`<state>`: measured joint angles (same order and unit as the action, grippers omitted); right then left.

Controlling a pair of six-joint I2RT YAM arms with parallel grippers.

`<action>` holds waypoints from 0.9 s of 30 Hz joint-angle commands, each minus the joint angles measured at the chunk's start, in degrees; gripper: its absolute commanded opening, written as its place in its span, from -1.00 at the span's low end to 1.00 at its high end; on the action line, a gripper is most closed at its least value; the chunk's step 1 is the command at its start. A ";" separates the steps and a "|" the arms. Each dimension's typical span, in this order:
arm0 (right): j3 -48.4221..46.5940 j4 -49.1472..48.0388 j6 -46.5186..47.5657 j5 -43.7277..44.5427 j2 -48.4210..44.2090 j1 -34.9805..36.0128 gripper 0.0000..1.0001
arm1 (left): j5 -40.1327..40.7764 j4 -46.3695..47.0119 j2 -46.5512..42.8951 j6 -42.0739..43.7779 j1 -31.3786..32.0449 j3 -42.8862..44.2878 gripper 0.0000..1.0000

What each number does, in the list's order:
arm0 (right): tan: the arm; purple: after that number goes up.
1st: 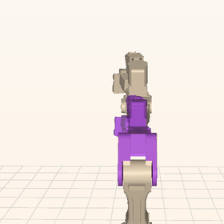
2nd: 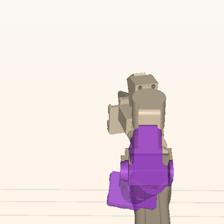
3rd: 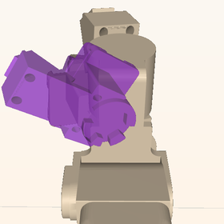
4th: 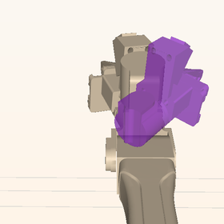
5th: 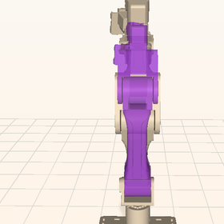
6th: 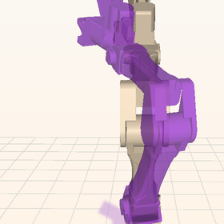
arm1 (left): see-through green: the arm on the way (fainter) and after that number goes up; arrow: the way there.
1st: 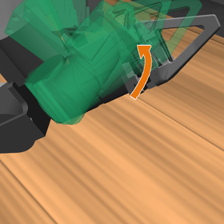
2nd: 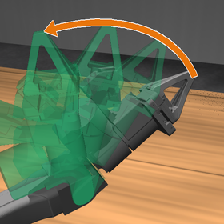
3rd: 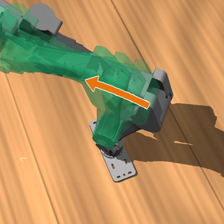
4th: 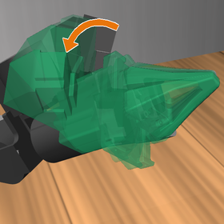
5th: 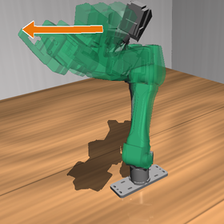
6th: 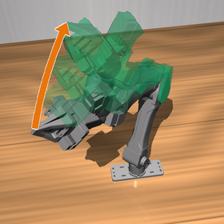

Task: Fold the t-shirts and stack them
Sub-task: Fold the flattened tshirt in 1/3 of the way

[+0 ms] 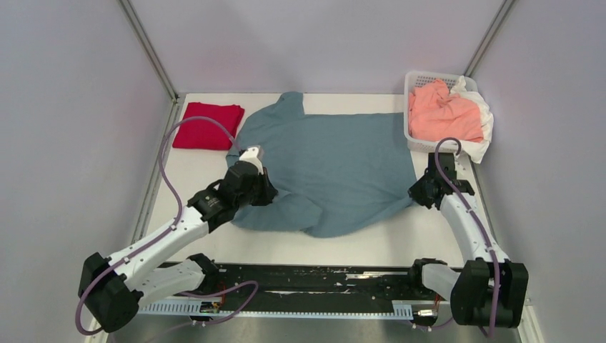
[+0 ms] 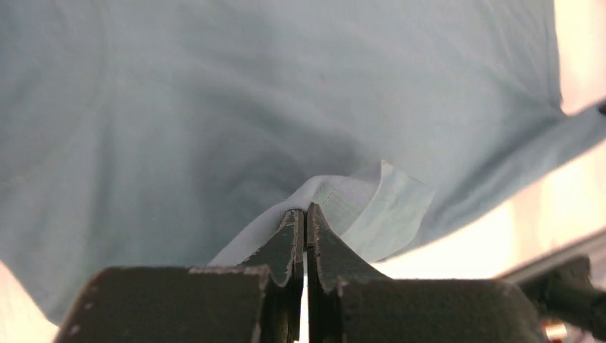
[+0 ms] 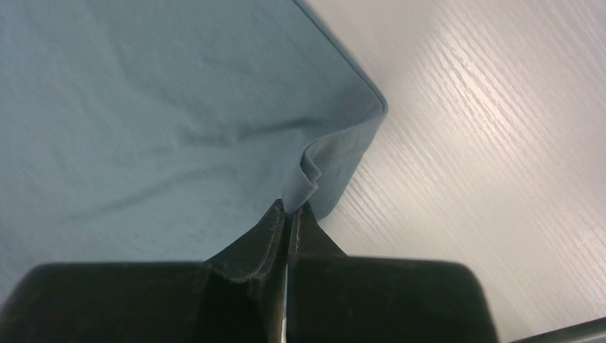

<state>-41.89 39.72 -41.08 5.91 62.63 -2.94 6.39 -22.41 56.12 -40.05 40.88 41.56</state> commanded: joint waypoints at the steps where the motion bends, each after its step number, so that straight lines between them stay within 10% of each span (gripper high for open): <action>1: -6.12 -4.91 1.64 2.05 4.33 -0.12 -1.00 | 6.14 6.44 3.62 5.35 -4.83 4.75 -1.00; 27: -12.43 -4.05 -1.46 8.15 18.72 -1.27 -0.99 | -8.53 30.16 21.81 19.82 -23.14 12.19 -1.00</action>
<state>-53.10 36.21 -40.25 11.77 82.94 -3.84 3.62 -0.14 77.54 -24.29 18.98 52.03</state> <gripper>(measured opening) 0.010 0.008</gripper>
